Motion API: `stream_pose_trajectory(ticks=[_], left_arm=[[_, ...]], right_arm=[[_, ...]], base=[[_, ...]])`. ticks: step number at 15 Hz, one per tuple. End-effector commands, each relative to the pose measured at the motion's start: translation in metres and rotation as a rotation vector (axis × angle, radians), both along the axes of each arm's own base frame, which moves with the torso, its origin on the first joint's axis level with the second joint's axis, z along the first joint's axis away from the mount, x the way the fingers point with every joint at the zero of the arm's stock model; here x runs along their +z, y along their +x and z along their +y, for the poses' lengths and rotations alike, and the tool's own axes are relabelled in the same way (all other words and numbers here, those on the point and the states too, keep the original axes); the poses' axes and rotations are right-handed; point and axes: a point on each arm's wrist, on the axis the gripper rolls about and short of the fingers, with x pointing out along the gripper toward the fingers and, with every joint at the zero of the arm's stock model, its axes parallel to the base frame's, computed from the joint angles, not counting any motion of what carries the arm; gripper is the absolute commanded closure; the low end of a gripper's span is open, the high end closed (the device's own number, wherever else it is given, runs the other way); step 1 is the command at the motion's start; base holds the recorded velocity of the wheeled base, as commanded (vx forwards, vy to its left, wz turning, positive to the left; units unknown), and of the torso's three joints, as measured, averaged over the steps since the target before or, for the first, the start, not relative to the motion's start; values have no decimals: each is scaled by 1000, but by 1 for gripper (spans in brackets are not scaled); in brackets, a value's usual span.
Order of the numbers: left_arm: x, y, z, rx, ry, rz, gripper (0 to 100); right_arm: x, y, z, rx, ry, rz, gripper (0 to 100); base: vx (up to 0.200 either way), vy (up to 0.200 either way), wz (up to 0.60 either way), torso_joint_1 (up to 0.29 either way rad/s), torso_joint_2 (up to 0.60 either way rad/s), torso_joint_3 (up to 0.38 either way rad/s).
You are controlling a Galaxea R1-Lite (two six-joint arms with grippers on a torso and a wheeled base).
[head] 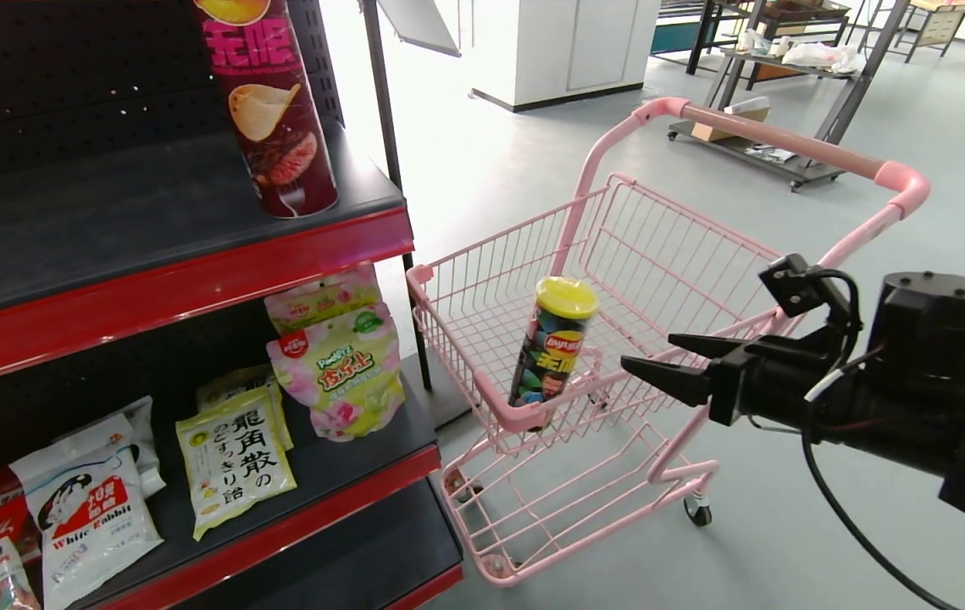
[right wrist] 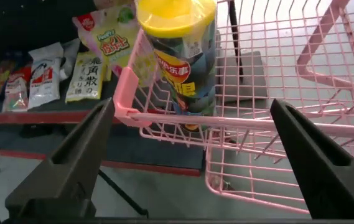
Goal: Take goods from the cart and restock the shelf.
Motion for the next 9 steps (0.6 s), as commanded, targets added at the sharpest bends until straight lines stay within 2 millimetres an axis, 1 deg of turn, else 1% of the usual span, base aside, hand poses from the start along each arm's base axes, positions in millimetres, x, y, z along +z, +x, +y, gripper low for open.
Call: stream_pose_trajectory(ticks=[1, 3, 4, 5, 6, 8, 9], left_arm=[[0, 0, 0, 0, 0, 1, 0], [0, 0, 0, 0, 0, 1, 0], [0, 0, 0, 0, 0, 1, 0], [0, 0, 0, 0, 0, 1, 0], [0, 0, 0, 2, 0, 1, 0], [0, 0, 0, 2, 0, 1, 0], [0, 0, 0, 2, 0, 1, 0]], right_arm=[[-24, 19, 23, 55, -27, 58, 0], [-24, 31, 32, 66, -28, 40, 0], [-25, 43, 38, 65, -29, 26, 0], [-26, 47, 40, 65, -30, 23, 0], [-27, 56, 44, 67, -27, 14, 0], [-27, 65, 48, 62, -23, 0, 0], [-27, 73, 51, 54, -20, -11, 0]], base=[[0, 0, 0, 0, 0, 0], [0, 0, 0, 0, 0, 0], [0, 0, 0, 0, 0, 0], [0, 0, 0, 0, 0, 0], [0, 0, 0, 0, 0, 0], [0, 0, 0, 0, 0, 0], [0, 0, 0, 0, 0, 0]])
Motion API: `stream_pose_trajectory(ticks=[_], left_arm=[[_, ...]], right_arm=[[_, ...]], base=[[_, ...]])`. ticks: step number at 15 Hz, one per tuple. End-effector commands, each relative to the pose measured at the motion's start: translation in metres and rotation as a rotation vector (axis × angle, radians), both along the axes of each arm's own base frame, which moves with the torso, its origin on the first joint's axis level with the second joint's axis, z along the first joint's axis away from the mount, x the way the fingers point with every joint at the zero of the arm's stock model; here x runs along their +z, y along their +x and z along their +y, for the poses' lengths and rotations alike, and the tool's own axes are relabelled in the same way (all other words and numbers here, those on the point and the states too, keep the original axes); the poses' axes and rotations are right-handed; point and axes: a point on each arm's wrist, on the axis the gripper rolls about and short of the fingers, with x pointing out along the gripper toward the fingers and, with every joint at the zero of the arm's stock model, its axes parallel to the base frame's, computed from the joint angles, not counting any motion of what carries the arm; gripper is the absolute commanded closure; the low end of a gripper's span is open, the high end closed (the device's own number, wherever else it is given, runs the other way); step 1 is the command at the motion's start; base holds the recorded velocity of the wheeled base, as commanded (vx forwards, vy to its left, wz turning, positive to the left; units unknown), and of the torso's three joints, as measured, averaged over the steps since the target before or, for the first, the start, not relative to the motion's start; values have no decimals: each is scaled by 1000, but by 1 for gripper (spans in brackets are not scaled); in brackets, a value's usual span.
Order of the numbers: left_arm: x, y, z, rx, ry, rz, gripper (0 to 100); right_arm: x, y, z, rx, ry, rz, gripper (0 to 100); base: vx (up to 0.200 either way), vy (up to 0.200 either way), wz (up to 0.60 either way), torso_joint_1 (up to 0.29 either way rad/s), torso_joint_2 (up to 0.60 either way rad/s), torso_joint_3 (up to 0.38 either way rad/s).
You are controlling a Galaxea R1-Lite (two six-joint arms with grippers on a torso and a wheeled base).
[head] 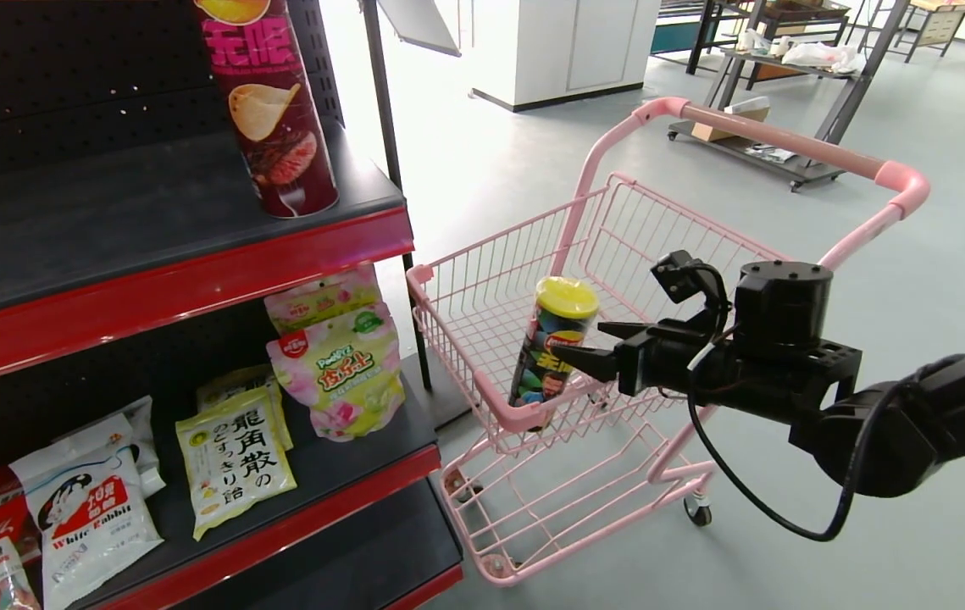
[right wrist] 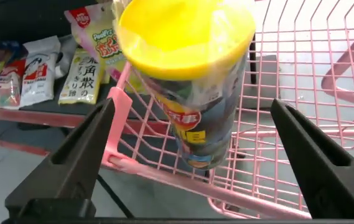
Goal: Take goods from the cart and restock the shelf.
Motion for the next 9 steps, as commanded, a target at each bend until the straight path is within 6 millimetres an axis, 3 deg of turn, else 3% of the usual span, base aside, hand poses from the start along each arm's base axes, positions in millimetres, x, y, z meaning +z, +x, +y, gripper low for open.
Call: stream_pose_trajectory(ticks=[1, 9], left_arm=[[0, 0, 0, 0, 0, 1, 0], [0, 0, 0, 1, 0, 0, 0]], right_arm=[[-7, 16, 7, -3, 1, -1, 0], [-17, 49, 32, 19, 16, -32, 0]], base=[[0, 0, 0, 0, 0, 0], [0, 0, 0, 0, 0, 0]])
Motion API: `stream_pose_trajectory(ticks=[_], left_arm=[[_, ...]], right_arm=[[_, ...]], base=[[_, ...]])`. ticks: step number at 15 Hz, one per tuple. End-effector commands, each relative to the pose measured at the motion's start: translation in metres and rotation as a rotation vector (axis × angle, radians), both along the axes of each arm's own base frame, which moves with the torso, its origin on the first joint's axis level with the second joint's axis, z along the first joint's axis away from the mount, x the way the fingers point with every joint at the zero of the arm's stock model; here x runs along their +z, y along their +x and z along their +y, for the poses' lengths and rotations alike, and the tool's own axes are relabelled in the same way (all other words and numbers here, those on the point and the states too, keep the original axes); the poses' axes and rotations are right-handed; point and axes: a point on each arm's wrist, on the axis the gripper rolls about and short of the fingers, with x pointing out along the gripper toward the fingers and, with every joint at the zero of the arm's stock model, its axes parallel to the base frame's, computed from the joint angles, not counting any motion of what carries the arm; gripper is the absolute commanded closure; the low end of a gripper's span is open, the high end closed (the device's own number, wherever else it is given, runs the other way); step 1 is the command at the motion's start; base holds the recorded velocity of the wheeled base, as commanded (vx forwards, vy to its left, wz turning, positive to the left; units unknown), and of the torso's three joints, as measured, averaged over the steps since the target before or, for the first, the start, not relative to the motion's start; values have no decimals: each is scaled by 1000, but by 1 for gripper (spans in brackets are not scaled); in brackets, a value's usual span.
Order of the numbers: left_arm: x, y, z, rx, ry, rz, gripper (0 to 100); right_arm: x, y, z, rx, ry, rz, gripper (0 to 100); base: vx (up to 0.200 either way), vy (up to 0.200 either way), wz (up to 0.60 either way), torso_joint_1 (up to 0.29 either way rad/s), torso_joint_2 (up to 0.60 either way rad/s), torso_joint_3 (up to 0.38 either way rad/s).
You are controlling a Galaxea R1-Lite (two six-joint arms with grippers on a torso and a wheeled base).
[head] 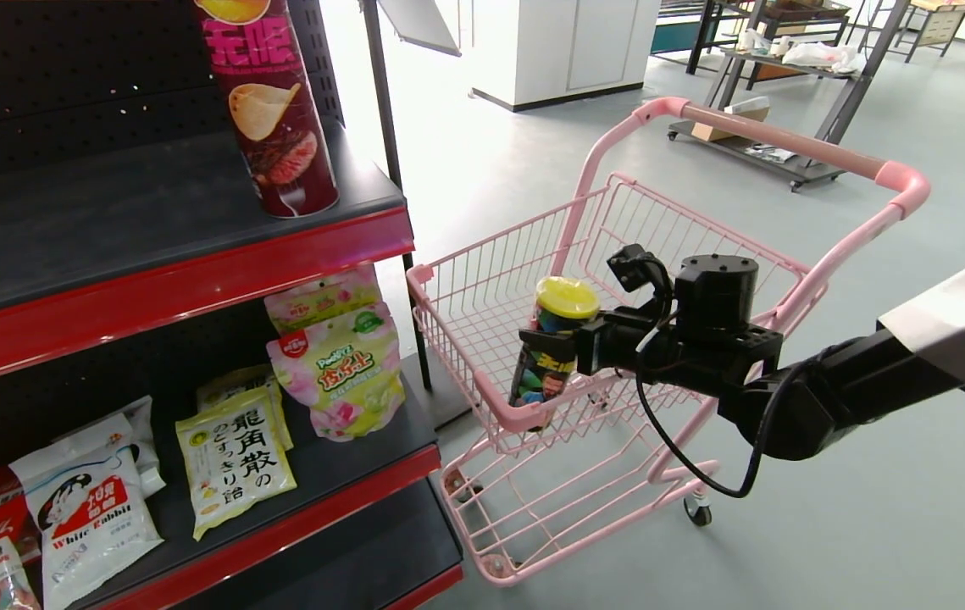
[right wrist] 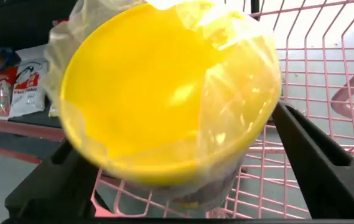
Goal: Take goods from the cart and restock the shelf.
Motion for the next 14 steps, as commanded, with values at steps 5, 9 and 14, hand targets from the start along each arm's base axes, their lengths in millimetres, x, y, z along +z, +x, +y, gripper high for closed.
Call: stream_pose_trajectory(ticks=[5, 9, 14], left_arm=[[0, 0, 0, -1, -1, 1, 0], [0, 0, 0, -1, -1, 1, 0], [0, 0, 0, 1, -1, 1, 0]], right_arm=[[-7, 13, 9, 6, 6, -5, 100], [-5, 12, 8, -7, 4, -8, 100], [90, -3, -1, -62, 90, -220, 100]], base=[[0, 0, 0, 0, 0, 0], [0, 0, 0, 0, 0, 0], [0, 0, 0, 0, 0, 0]])
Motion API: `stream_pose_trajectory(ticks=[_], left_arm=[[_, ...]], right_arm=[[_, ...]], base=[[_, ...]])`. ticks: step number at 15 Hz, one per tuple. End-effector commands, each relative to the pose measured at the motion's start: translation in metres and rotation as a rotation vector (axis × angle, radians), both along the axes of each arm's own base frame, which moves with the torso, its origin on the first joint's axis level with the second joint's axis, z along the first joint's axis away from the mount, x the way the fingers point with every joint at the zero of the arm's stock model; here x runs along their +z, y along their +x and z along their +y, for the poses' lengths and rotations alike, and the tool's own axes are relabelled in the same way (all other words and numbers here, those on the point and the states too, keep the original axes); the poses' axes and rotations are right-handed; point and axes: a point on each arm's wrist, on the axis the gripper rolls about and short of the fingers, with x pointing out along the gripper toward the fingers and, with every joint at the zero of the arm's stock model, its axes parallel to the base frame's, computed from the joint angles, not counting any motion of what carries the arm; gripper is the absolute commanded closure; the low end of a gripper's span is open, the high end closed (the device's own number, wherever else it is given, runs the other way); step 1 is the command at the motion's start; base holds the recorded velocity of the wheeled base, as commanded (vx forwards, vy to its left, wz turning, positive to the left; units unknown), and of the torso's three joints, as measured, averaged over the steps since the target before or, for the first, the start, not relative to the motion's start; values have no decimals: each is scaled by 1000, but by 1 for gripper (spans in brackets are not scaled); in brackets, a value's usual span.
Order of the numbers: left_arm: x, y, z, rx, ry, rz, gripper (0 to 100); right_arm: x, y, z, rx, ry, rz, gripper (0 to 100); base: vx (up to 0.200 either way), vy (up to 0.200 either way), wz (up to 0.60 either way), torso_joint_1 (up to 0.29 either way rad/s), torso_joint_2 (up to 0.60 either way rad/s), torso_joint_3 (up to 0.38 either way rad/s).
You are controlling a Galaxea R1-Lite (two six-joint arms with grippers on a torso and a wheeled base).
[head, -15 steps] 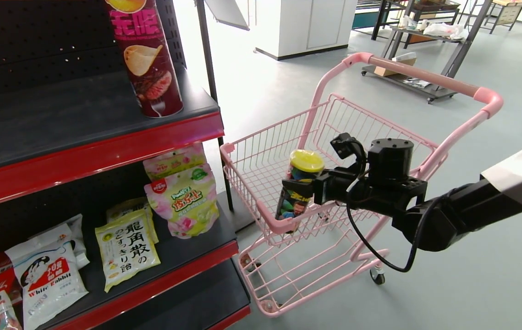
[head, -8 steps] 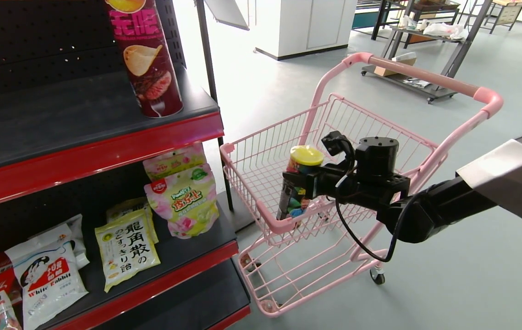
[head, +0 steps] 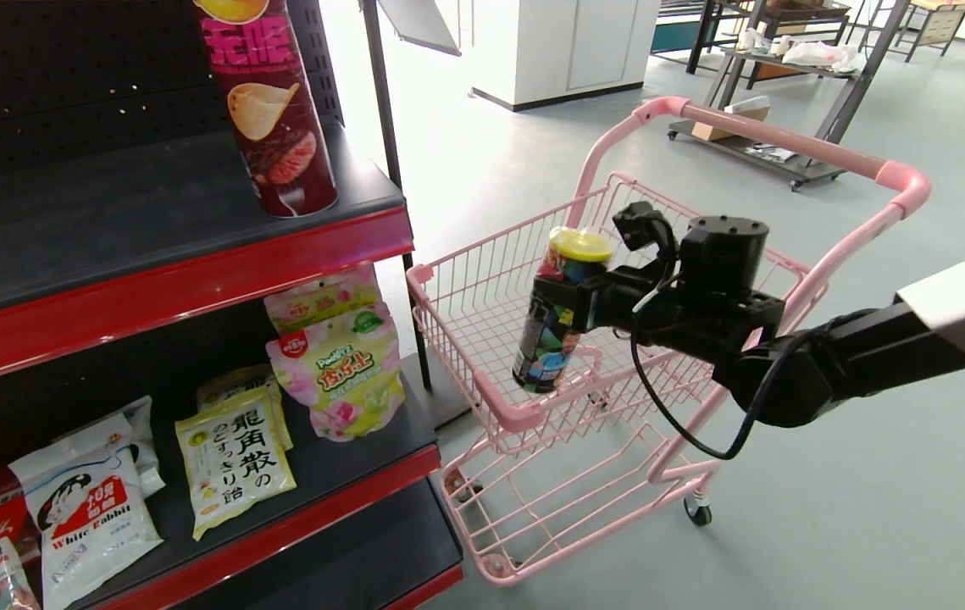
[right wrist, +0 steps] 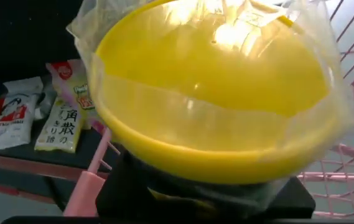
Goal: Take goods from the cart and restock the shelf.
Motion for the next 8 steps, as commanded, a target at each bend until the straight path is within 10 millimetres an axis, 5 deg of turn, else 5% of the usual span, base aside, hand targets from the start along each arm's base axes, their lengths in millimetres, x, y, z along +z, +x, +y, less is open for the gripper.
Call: stream_pose_trajectory(ticks=[1, 4, 5, 8], left_arm=[[0, 0, 0, -1, -1, 1, 0], [0, 0, 0, 1, -1, 1, 0], [0, 0, 0, -1, -1, 1, 0], [0, 0, 0, -1, -1, 1, 0]], right_arm=[[76, -22, -12, -8, 52, -125, 100], [129, -68, -35, -29, 32, -86, 100], [149, -106, -51, -51, -8, -10, 100], [143, -159, -49, 84, -21, 82, 100]], base=[[0, 0, 0, 0, 0, 0], [0, 0, 0, 0, 0, 0], [0, 0, 0, 0, 0, 0], [0, 0, 0, 0, 0, 0]])
